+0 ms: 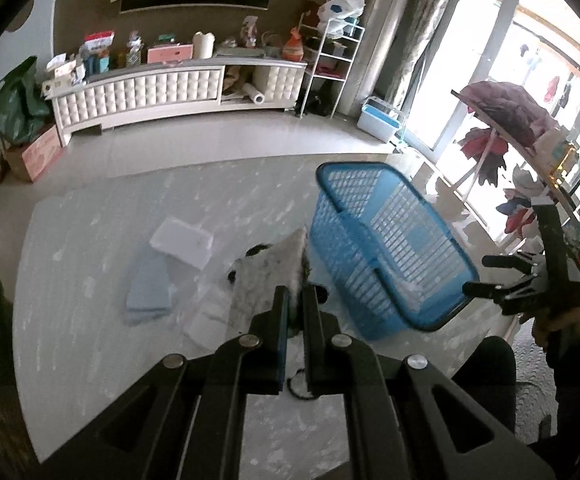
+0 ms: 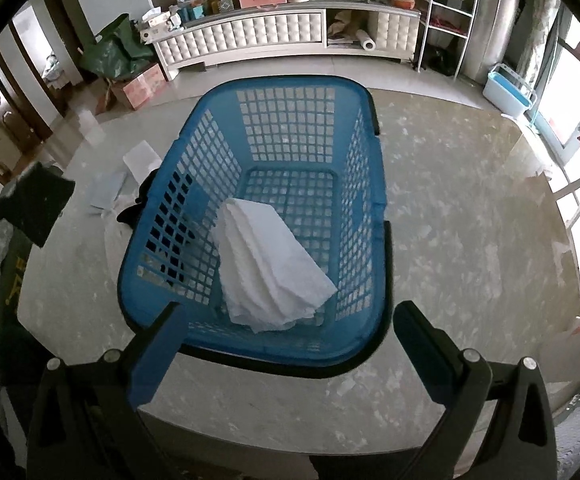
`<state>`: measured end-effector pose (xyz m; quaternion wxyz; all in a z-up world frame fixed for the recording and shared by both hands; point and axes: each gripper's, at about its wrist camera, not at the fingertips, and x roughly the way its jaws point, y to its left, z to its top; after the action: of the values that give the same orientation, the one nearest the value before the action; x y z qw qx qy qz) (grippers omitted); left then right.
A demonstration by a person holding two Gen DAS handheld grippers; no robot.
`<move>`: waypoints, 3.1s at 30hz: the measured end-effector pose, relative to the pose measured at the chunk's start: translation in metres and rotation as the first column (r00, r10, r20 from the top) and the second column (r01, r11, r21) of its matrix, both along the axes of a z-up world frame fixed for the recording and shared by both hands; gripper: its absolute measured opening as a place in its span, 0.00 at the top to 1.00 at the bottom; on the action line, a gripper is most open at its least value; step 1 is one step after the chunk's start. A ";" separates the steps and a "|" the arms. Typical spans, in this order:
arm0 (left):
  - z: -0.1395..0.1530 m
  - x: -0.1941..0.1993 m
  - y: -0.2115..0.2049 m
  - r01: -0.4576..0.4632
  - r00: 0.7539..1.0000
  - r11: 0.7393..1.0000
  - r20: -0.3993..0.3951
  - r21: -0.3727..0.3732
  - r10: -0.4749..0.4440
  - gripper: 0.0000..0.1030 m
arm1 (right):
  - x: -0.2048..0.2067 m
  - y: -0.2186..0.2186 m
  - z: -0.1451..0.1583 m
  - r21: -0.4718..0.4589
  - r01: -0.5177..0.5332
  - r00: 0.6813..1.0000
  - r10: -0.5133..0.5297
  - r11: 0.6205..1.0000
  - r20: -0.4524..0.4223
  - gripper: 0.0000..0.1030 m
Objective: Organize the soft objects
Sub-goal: 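Grasp the grey cloth with the left gripper and lift it, then carry the grey cloth with the left gripper over the blue basket, then open the left gripper to drop the grey cloth onto the towels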
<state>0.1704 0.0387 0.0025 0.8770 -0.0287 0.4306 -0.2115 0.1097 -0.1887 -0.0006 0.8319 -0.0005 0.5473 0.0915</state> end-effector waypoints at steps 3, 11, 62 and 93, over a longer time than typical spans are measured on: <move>0.009 0.006 -0.016 0.019 1.000 1.000 0.016 0.009 -0.019 0.95 | -0.001 -0.010 0.001 0.011 0.006 1.000 -0.006 1.000 0.002 0.00; 0.025 0.027 -0.057 0.084 0.995 0.995 0.047 0.045 -0.086 0.95 | 0.000 -0.035 0.001 0.041 0.032 0.999 -0.032 0.999 0.000 0.00; -0.103 0.130 -0.252 0.492 0.866 0.816 -0.268 0.304 -0.422 0.95 | 0.042 -0.068 -0.031 0.088 0.079 0.997 -0.076 0.993 -0.027 0.00; -0.080 0.106 -0.255 0.429 0.903 0.839 -0.196 0.334 -0.383 0.23 | 0.022 -0.066 -0.014 0.106 0.079 0.997 -0.077 0.991 -0.022 0.00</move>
<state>0.2762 -0.2167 -0.0779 0.7737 0.2160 0.5112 -0.3057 0.1314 -0.2550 -0.0142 0.8288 0.0662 0.5486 0.0878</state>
